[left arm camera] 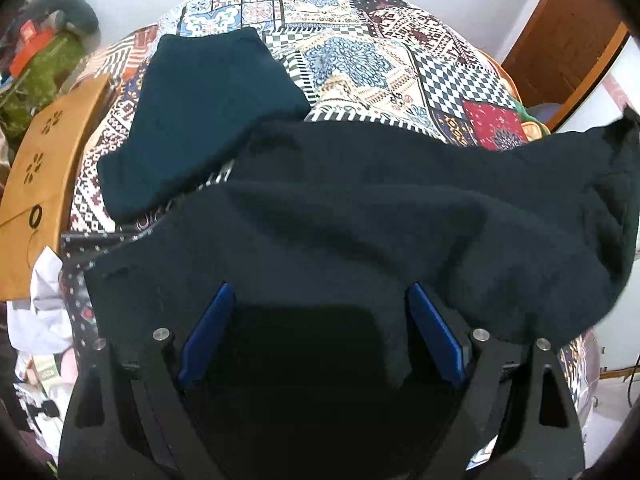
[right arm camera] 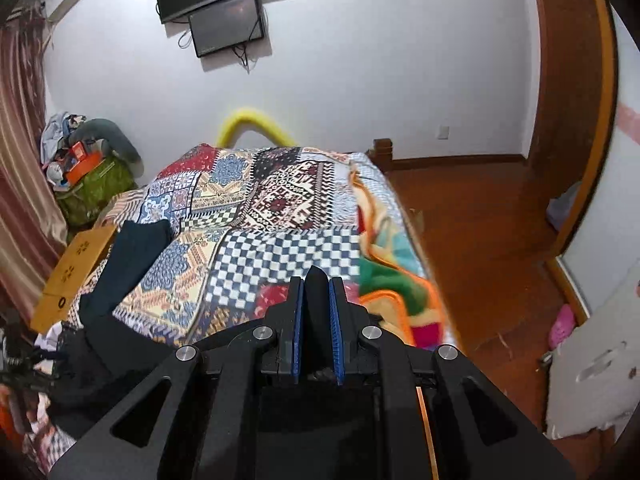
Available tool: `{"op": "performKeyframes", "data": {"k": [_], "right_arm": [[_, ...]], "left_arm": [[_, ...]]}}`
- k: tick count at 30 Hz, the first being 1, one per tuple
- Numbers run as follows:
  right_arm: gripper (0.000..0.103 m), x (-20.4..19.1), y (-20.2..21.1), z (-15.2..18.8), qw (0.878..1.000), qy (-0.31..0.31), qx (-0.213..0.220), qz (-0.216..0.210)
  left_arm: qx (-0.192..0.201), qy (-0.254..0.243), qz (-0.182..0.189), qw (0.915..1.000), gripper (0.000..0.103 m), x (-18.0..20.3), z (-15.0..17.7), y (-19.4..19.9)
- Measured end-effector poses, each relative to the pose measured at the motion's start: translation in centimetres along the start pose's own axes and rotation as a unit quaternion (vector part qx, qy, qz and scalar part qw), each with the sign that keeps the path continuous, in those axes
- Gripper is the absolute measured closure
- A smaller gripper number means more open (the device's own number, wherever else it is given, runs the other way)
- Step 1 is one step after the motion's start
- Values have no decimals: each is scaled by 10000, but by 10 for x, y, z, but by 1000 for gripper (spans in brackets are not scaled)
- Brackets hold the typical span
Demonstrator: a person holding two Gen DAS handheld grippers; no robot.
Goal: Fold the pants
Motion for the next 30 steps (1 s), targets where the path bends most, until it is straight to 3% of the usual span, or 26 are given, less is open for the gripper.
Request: {"op": "performKeyframes", "data": {"k": [6, 12, 16, 19, 26, 30], "right_arm": [[91, 5, -14, 74, 9985, -29, -531, 86], [89, 16, -27, 168, 9891, -796, -1235, -44], [86, 20, -17, 192, 9845, -802, -1531, 283], [86, 17, -6, 182, 9864, -694, -1450, 342], [82, -39, 7, 104, 9970, 85, -758, 114], [67, -101, -10, 53, 9971, 570, -392, -329]], "left_arm": [[-3, 101, -22, 9999, 13, -1, 10, 5], [41, 107, -50, 9999, 13, -7, 17, 15], [204, 80, -131, 9997, 13, -18, 18, 28], [423, 187, -245, 9986, 13, -38, 14, 44], [889, 773, -521, 9917, 13, -115, -6, 80], [932, 1042, -718, 9876, 13, -158, -15, 80]]}}
Point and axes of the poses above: each gripper's, at about its wrist camera, not at the fingertips, and y roughly against the way its jaws point, x to its right, z to its underside, the point moved 9 cm from there along -y, roughly the way its jaws point, and after that the axes turned 12 degrees about y, right-handed, at the moved point
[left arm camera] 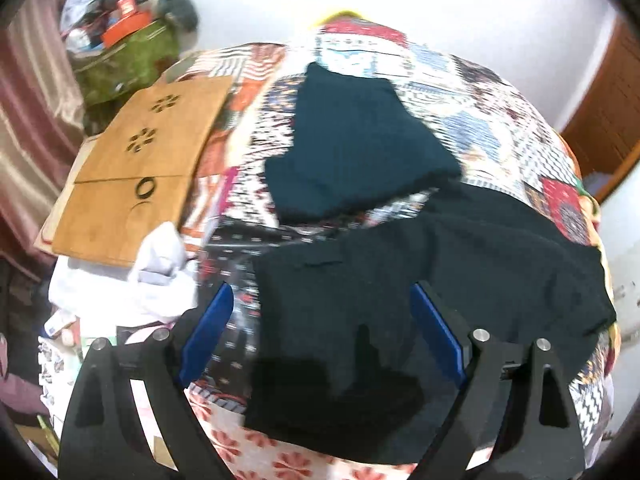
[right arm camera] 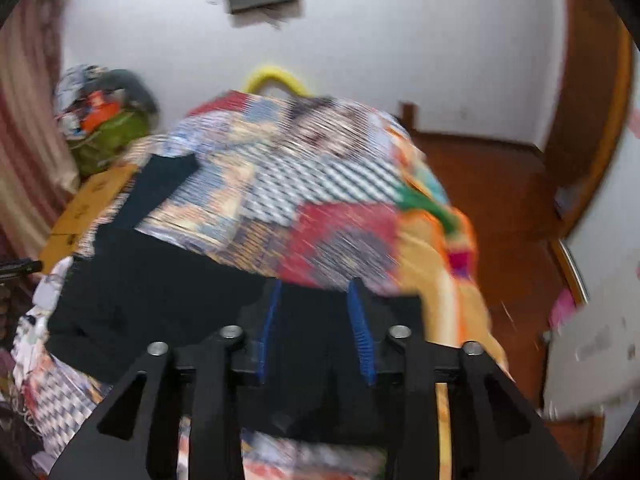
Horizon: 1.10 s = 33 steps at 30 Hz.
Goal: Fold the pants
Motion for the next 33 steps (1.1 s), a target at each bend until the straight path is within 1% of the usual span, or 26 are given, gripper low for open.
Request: {"op": "performKeyframes", "data": {"k": [1, 3, 6, 8, 10, 11, 12, 14, 15, 16, 18, 20, 21, 22, 23, 24, 25, 26, 27, 28, 29, 30, 31, 32, 33], "right_arm": [[66, -11, -3, -7, 9999, 90, 57, -80], [66, -45, -19, -33, 9985, 378, 139, -375], [65, -93, -50, -63, 9939, 761, 93, -797], [65, -118, -68, -76, 9900, 983, 33, -1014], [65, -153, -95, -89, 9841, 1264, -81, -1242], [64, -161, -100, -92, 9823, 1341, -117, -1299], [61, -176, -115, -95, 9792, 1464, -191, -1393], [59, -200, -135, -94, 9738, 1649, -323, -1531], [59, -213, -148, -94, 9702, 1734, -433, -1635], [59, -225, -161, -92, 9668, 1783, -562, -1744], [59, -245, -182, -88, 9592, 1840, -847, -1971], [59, -256, -198, -81, 9528, 1928, -1077, -2082], [59, -263, -209, -75, 9484, 2049, -1208, -2099], [59, -267, -213, -74, 9466, 2112, -1283, -2073], [59, -270, -223, -70, 9440, 2210, -1378, -2023], [59, -273, -229, -67, 9416, 2223, -1473, -2054], [60, -274, -231, -67, 9394, 2199, -1553, -2122], [63, -276, -234, -65, 9373, 2154, -1623, -2208], [76, -279, -236, -64, 9361, 2163, -1632, -2241], [85, -283, -237, -62, 9326, 2258, -1665, -2268], [87, -284, -235, -62, 9312, 2311, -1666, -2273], [92, -286, -233, -61, 9310, 2371, -1611, -2262], [95, -286, -231, -62, 9322, 2405, -1537, -2226], [95, -286, -229, -65, 9355, 2416, -1398, -2167], [96, -284, -227, -69, 9414, 2389, -1233, -2037]], "left_arm": [[-22, 65, -12, 10000, 13, -8, -3, -4], [-102, 221, -14, 9997, 13, -24, -8, -18], [-271, 416, -55, 9988, 13, -40, -7, -40], [-438, 480, 57, 9979, 13, -43, -4, -57], [-651, 441, 179, 9967, 13, -39, 4, -74], [-711, 411, 174, 9965, 13, -38, 7, -81], [-768, 393, 137, 9962, 14, -37, 11, -88], [-914, 364, 201, 9949, 21, -33, 18, -101], [-994, 351, 273, 9940, 27, -30, 21, -106], [-1118, 283, 440, 9924, 30, -24, 27, -111], [-1142, 41, 573, 9918, 34, -15, 32, -114], [-1101, -181, 584, 9920, 37, -9, 38, -117], [-1129, -195, 654, 9913, 45, -8, 40, -118], [-1134, -176, 674, 9911, 53, -8, 41, -118], [-1109, -166, 651, 9916, 59, -8, 41, -118], [-1059, -141, 594, 9925, 74, -10, 40, -118], [-1006, -84, 494, 9937, 77, -12, 39, -117], [-981, -15, 478, 9940, 79, -14, 38, -115], [-942, 7, 447, 9946, 83, -15, 38, -113], [-851, -22, 346, 9958, 85, -16, 36, -110], [-765, -78, 246, 9967, 86, -17, 36, -108], [-641, -156, 102, 9978, 88, -19, 35, -104], [-526, -235, -62, 9983, 88, -20, 33, -101], [-429, -307, -211, 9984, 88, -22, 31, -97], [-359, -338, -285, 9984, 88, -25, 28, -94]]}}
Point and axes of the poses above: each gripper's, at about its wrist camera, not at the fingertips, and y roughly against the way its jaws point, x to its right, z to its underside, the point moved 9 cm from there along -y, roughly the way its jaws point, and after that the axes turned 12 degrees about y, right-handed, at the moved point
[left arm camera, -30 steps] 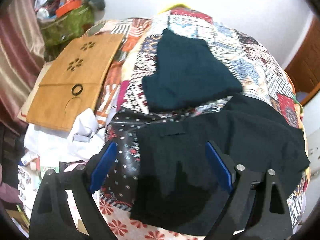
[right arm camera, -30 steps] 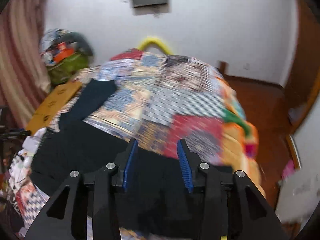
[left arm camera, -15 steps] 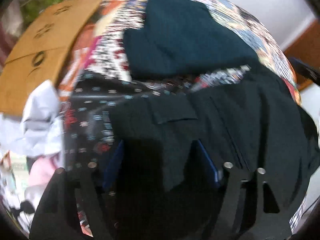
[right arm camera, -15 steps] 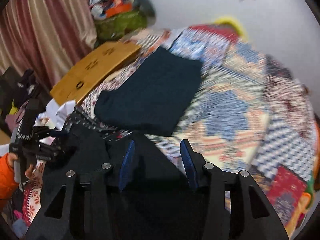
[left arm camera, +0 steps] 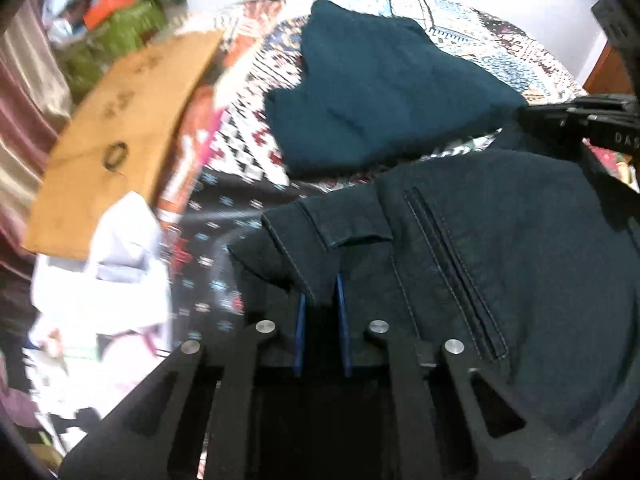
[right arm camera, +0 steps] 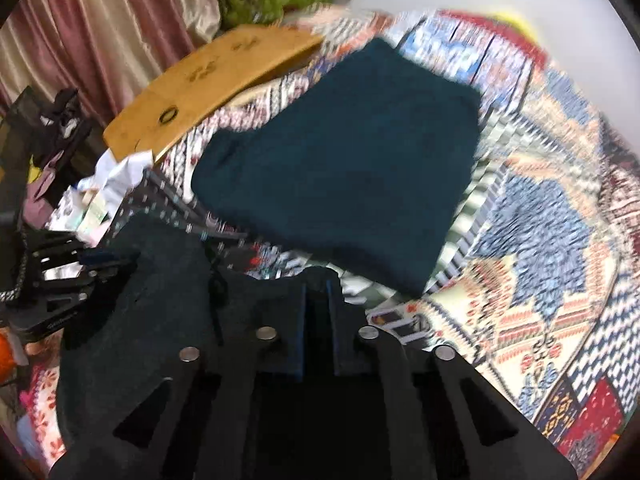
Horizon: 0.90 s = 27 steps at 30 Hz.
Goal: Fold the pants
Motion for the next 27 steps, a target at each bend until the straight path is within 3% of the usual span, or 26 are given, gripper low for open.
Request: {"op": "performKeyframes", "data": {"k": [3, 7, 11, 14, 15, 16, 21, 27], "right_arm": [[97, 9, 1, -6, 9995, -103, 126, 271], [94, 12, -15, -2, 9988, -181, -352, 276], [90, 10, 26, -4, 9981, -47, -228, 574], [77, 10, 70, 1, 9970, 1, 82, 770], [67, 10, 90, 6, 9961, -11, 214, 855], [59, 11, 103, 10, 9954, -36, 335, 892], [56, 15, 168, 51, 9888, -323, 784, 1226], [55, 27, 186, 138, 9763, -988, 641, 1815]], "left_arm": [[17, 86, -160, 9998, 88, -15, -11, -2], [-435, 299, 189, 9984, 83, -19, -12, -14], [-237, 276, 85, 9993, 79, -25, -15, 16], [-44, 397, 139, 9991, 51, -32, -13, 50], [30, 502, 219, 9985, 42, -35, -11, 61], [88, 588, 274, 9979, 39, -37, -9, 70], [-27, 789, 221, 9966, 38, -46, 15, 86], [-585, 1199, 406, 9902, 38, -44, 57, 65]]}}
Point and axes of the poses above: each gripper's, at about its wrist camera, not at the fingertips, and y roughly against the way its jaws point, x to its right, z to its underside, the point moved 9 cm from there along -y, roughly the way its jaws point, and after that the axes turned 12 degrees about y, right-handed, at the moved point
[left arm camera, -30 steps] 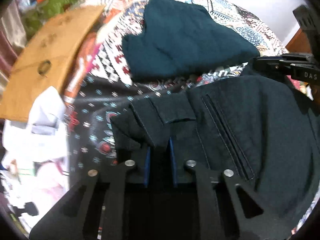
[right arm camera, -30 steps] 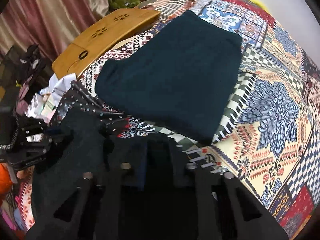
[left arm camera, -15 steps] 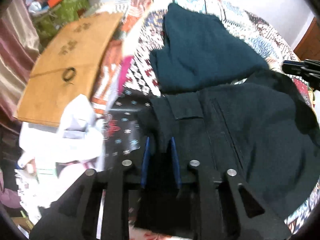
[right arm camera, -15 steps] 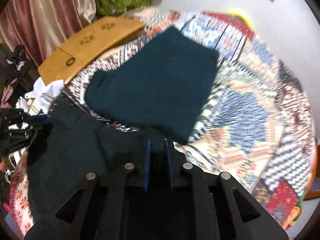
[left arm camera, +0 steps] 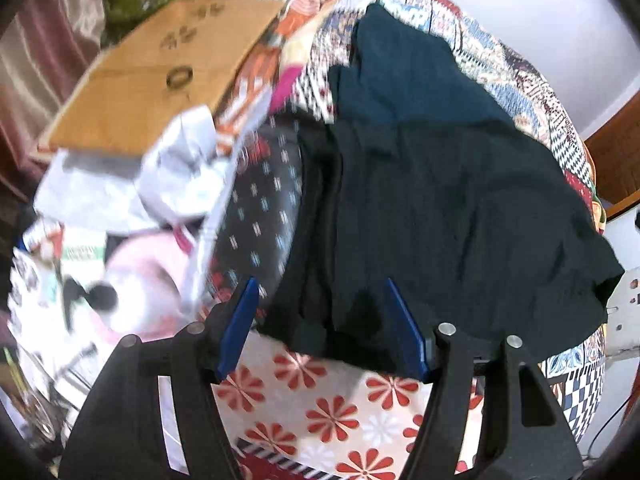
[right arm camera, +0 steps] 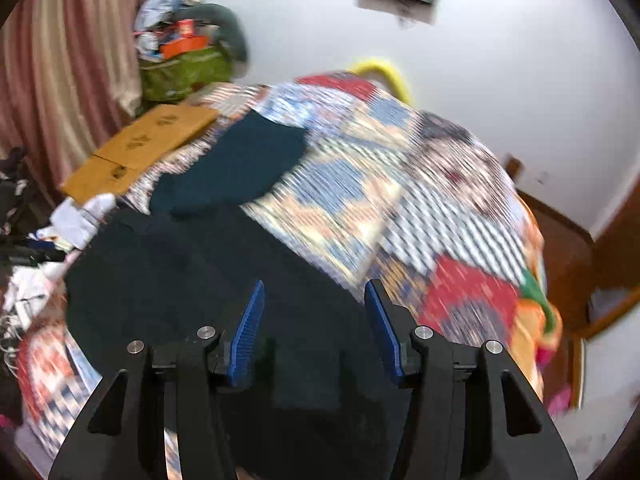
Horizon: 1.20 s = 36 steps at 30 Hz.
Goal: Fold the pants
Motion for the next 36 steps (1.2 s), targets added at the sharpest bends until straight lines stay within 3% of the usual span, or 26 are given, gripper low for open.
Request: {"op": "performKeyframes", "data": {"k": [3, 6, 8, 9, 10, 13, 18, 24, 26, 28, 33, 36], "right_arm": [[55, 20, 10, 41, 9989, -361, -197, 208], [55, 28, 15, 79, 9953, -883, -387, -2], [55, 25, 17, 93, 9933, -1056, -439, -168], [55, 21, 16, 95, 9928, -1084, -448, -239], [55, 17, 17, 96, 9925, -1100, -443, -291], [55, -4, 17, 91, 9911, -1113, -337, -653], [55, -52, 6, 67, 9890, -758, -136, -1265], [55, -92, -21, 42, 9909, -121, -46, -1342], [66, -101, -24, 33, 9900, 19, 65, -1408], [93, -103, -27, 29, 9892, 62, 65, -1464], [97, -104, -6, 19, 9864, 102, 354, -1601], [97, -112, 8, 18, 9845, 268, 417, -1685]], "left_arm": [[-221, 36, 110, 9997, 38, 8, 18, -13], [-333, 144, 167, 9992, 39, 14, 28, -24], [-369, 255, 208, 9988, 48, 18, 31, -32], [-332, 269, 188, 9989, 61, 19, 31, -33], [-266, 229, 80, 9994, 72, 20, 31, -34], [-46, -40, -266, 9996, 82, 29, 30, -35], [327, -399, -578, 9970, 86, 38, 28, -23], [567, -386, -475, 9965, 87, 31, 13, -2], [673, -277, -376, 9966, 87, 27, 6, 7], [808, -245, -355, 9958, 87, 24, 0, 16], [1240, -322, -481, 9906, 87, 22, -13, 46], [1300, -335, -492, 9897, 87, 17, -16, 55]]}}
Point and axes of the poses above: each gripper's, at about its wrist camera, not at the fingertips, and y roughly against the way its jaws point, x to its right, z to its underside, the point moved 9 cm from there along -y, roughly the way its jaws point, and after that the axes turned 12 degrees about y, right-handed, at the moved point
